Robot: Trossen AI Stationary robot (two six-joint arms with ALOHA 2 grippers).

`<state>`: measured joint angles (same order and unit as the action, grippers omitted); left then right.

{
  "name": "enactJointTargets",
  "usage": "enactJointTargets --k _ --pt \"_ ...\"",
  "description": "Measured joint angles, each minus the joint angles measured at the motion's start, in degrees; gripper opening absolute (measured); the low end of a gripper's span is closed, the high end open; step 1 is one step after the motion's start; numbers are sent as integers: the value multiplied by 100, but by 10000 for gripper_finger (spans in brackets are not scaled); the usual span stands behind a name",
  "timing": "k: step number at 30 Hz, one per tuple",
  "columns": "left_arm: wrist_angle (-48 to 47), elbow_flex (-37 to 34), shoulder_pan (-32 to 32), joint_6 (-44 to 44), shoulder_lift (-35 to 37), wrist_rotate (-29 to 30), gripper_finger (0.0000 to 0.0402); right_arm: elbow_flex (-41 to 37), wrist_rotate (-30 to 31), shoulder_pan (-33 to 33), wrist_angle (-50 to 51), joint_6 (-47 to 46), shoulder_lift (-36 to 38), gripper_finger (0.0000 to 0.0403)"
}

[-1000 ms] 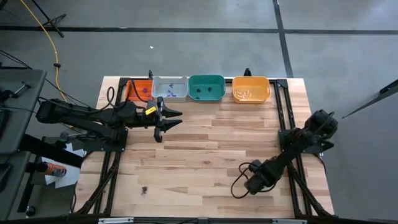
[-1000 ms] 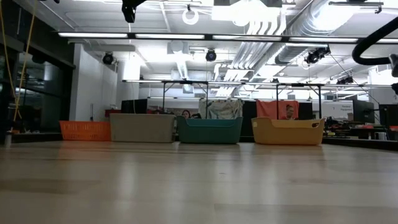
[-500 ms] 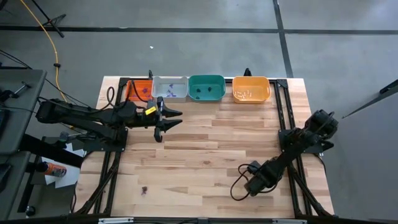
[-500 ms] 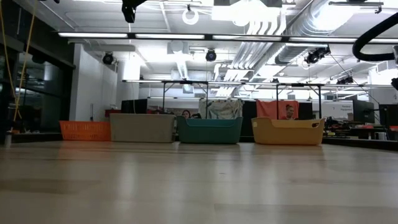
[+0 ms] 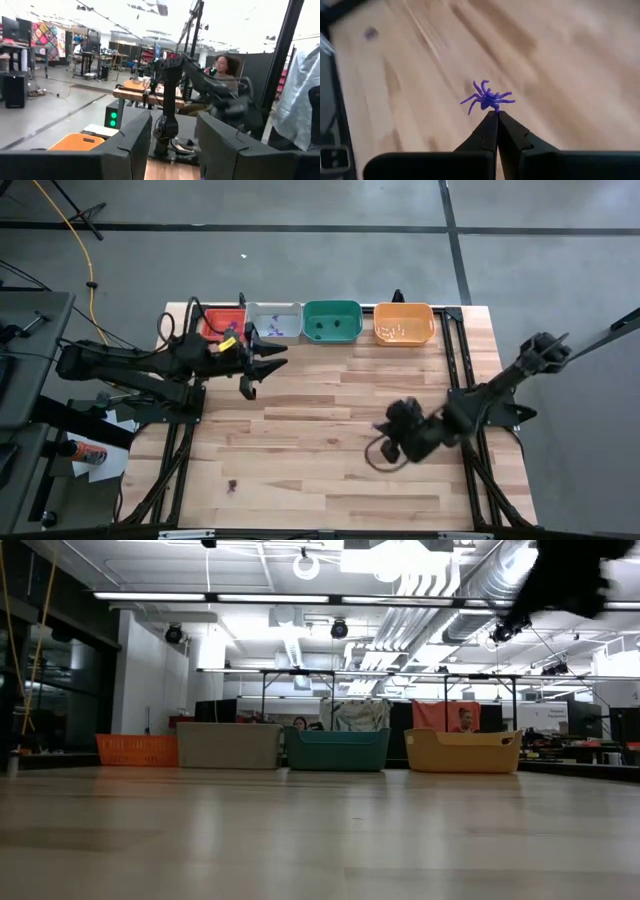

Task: Sort Halloween decoration
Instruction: Put the violet spider into the orange bin

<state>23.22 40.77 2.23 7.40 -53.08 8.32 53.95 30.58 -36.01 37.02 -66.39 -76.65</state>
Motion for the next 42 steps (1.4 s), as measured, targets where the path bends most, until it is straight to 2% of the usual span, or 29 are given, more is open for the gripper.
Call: enactJointTargets --k 2,5,9,13,16,20,28,33,42 --pt "-38 14 -31 2 4 0 144 -2 157 386 -485 1007 178 1" --pt "-92 25 -36 8 -7 0 144 -2 15 1108 -1605 2654 268 0" --pt "-399 25 -34 245 -13 -2 144 -2 -594 2103 -3152 4157 147 0" --pt "-732 25 -34 283 -15 -26 144 0 -1379 2870 -4530 5049 -7 0" --pt "-901 25 -35 284 -18 -21 144 2 -1845 3234 -5260 5267 -95 0" --pt "-893 25 -39 93 -114 -2 144 9 -2265 3467 -5529 5298 -147 0" --pt "-810 25 -39 -10 -385 150 144 9 -2292 3489 -5503 5343 -154 0" --pt "-142 36 -39 -357 -944 346 144 9 -2179 3491 -5504 5342 -152 0" --pt "73 672 -69 -797 -1828 446 144 9 -1862 3491 -5488 5343 -152 0"
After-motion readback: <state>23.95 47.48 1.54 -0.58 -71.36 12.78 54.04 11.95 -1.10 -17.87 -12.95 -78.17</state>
